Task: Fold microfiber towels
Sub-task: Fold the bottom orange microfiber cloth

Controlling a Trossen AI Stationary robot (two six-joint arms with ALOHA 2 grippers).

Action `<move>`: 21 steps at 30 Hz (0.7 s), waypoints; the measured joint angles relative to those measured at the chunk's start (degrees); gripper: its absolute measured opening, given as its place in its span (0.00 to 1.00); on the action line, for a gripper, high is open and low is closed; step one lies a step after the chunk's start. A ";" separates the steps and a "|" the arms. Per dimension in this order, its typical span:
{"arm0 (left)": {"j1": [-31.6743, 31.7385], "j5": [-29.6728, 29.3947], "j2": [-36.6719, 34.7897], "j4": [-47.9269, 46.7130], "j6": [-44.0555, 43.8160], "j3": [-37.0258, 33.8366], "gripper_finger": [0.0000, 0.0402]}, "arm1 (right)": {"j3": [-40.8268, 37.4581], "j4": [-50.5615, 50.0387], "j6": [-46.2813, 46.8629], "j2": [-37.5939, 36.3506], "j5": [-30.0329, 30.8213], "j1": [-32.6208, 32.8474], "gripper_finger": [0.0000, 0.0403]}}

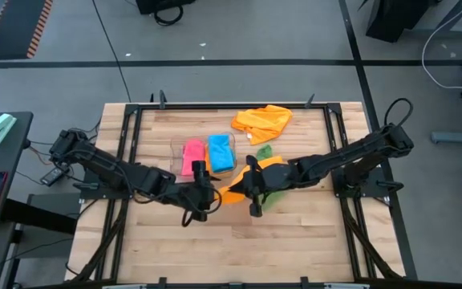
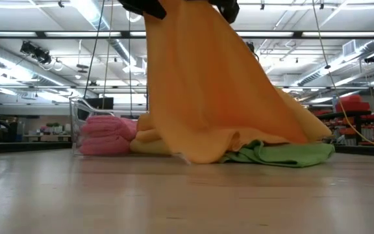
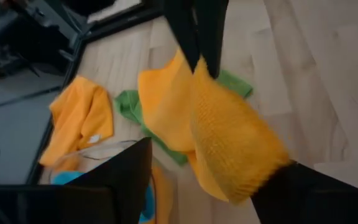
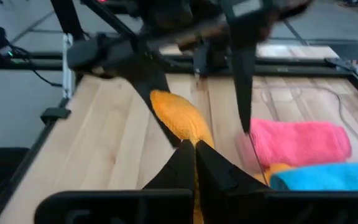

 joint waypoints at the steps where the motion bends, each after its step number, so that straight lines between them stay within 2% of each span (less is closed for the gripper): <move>1: -0.15 -0.19 0.00 0.29 0.53 0.00 0.59 | -0.02 -0.54 0.23 0.02 0.28 -0.05 0.02; 7: -0.38 -0.32 0.00 1.88 2.06 0.04 0.40 | -0.04 -1.93 0.55 0.02 0.66 -0.90 0.02; 14: -0.36 -2.33 -2.13 1.82 1.62 0.09 0.05 | -0.04 -2.66 -1.70 0.02 0.61 -1.26 0.03; 21: 0.63 -2.43 -4.73 -0.70 -0.46 4.30 0.02 | -0.09 -5.86 -6.27 -1.94 0.75 -0.85 0.18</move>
